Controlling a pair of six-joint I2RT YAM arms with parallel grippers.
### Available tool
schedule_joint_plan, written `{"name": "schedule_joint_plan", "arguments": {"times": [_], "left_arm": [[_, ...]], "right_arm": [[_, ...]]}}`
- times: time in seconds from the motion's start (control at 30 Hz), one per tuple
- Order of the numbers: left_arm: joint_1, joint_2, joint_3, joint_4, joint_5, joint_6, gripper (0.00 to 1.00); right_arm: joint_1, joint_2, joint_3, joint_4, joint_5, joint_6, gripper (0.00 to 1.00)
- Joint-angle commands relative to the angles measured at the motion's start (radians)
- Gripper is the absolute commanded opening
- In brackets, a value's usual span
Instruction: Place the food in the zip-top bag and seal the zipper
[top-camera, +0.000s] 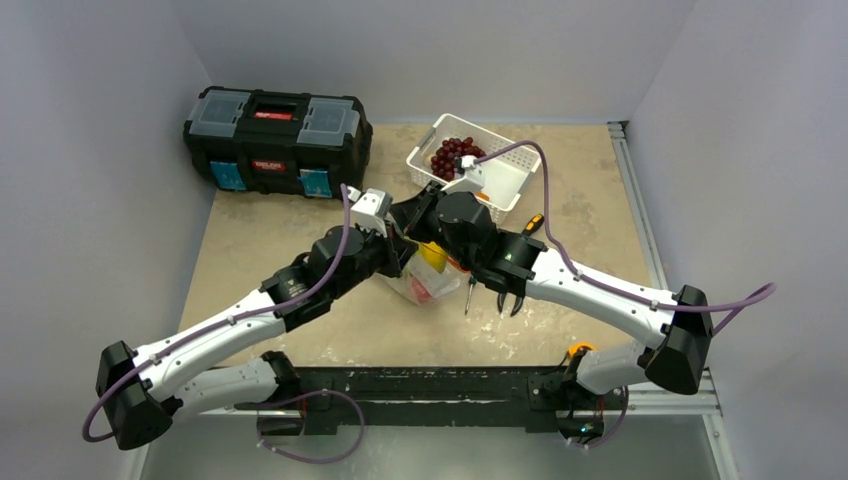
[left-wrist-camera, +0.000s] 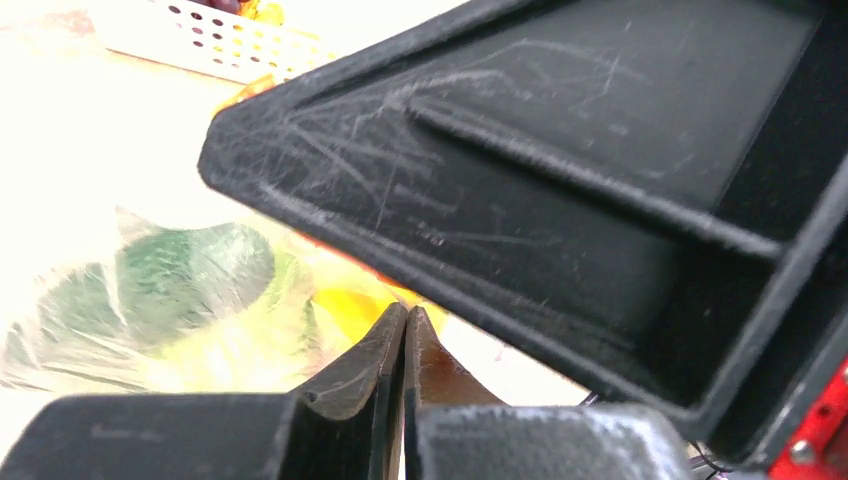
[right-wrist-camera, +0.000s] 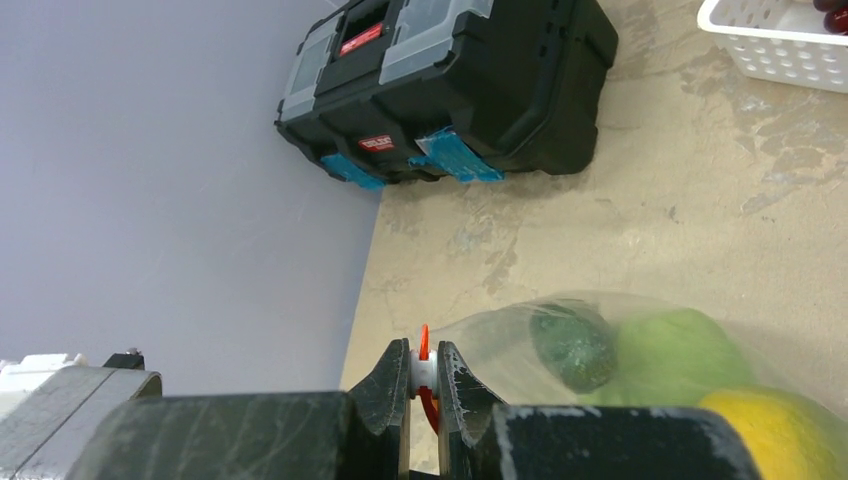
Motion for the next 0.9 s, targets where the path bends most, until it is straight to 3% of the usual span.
{"name": "schedule_joint_plan", "arguments": {"times": [0.0, 0.27, 0.33, 0.5, 0.6, 0.77, 0.83, 0.87], "left_arm": [[0.004, -0.040, -0.034, 0.092, 0.031, 0.017, 0.01], [0.004, -0.160, -0.169, 0.277, 0.082, 0.011, 0.87], [0.004, -0.152, -0.167, 0.293, 0.050, 0.005, 0.96], [0.002, -0.068, -0.121, 0.283, -0.103, -0.064, 0.96], [0.000, -0.035, -0.115, 0.311, -0.119, -0.055, 0.77], [-0.002, -0.022, -0.122, 0.294, -0.224, -0.096, 0.56], [-0.002, -0.018, -0.132, 0.338, -0.230, -0.097, 0.59], [-0.002, -0.016, -0.133, 0.354, -0.221, -0.099, 0.67]], "right_arm": [[0.005, -0.022, 0.005, 0.072, -0.028, 0.054, 0.00], [0.003, -0.030, 0.003, 0.096, -0.049, 0.090, 0.00], [0.003, -0.027, 0.007, 0.096, -0.051, 0.106, 0.00], [0.005, -0.021, 0.012, 0.101, -0.043, 0.141, 0.00], [0.005, -0.022, 0.017, 0.095, -0.042, 0.154, 0.00], [0.010, -0.028, 0.023, 0.081, -0.016, 0.173, 0.00], [0.012, -0.026, 0.014, 0.082, -0.004, 0.190, 0.00], [0.014, -0.025, 0.012, 0.081, -0.001, 0.196, 0.00]]}}
